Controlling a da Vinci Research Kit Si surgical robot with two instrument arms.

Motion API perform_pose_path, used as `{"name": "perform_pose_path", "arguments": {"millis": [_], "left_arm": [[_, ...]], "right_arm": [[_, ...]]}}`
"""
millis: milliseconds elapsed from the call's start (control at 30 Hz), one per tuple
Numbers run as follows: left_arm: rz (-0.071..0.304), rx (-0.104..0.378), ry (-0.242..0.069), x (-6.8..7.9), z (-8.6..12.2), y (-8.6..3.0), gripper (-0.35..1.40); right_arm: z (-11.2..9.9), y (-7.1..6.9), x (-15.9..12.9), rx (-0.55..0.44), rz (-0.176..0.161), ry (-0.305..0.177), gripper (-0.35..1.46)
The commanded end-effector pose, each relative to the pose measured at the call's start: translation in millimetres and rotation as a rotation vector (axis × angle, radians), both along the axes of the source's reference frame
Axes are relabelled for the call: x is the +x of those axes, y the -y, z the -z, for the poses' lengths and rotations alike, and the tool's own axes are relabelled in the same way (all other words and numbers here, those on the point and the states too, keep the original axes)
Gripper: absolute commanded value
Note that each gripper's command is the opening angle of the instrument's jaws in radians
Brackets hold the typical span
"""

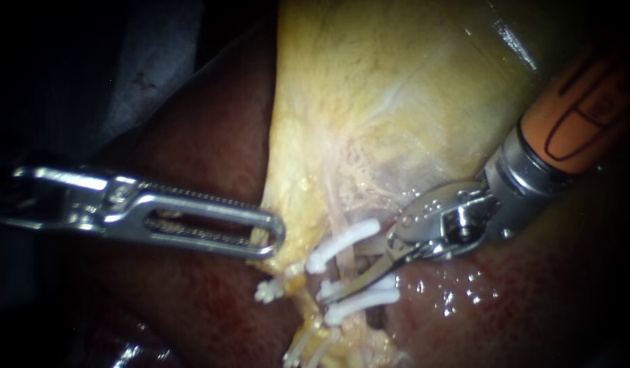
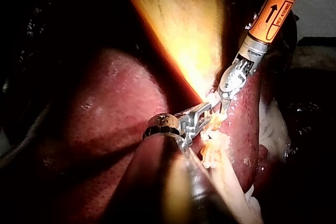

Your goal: Go to the cutting position right tube

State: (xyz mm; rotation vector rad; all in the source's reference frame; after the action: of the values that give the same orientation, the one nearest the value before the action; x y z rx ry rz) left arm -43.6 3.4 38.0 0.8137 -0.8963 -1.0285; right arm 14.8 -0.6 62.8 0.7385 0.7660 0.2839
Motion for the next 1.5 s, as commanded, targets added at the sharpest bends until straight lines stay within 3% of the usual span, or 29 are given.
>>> {"name": "perform_pose_path", "arguments": {"millis": [33, 433, 1500], "left_arm": [[0.0, 0.0, 0.0, 0.0, 0.0, 0.0, -0.35], [0.0, 0.0, 0.0, 0.0, -0.1, 0.0, -0.35], [0.0, -0.001, 0.0, 0.0, -0.2, 0.0, -0.35]], "right_arm": [[0.0, 0.0, 0.0, 0.002, -0.001, 0.002, 0.63], [-0.4, 0.4, 0.1, 0.033, -0.01, 0.018, 0.36], [-0.5, 0.4, 0.4, 0.041, -0.008, 0.019, 0.27]]}}
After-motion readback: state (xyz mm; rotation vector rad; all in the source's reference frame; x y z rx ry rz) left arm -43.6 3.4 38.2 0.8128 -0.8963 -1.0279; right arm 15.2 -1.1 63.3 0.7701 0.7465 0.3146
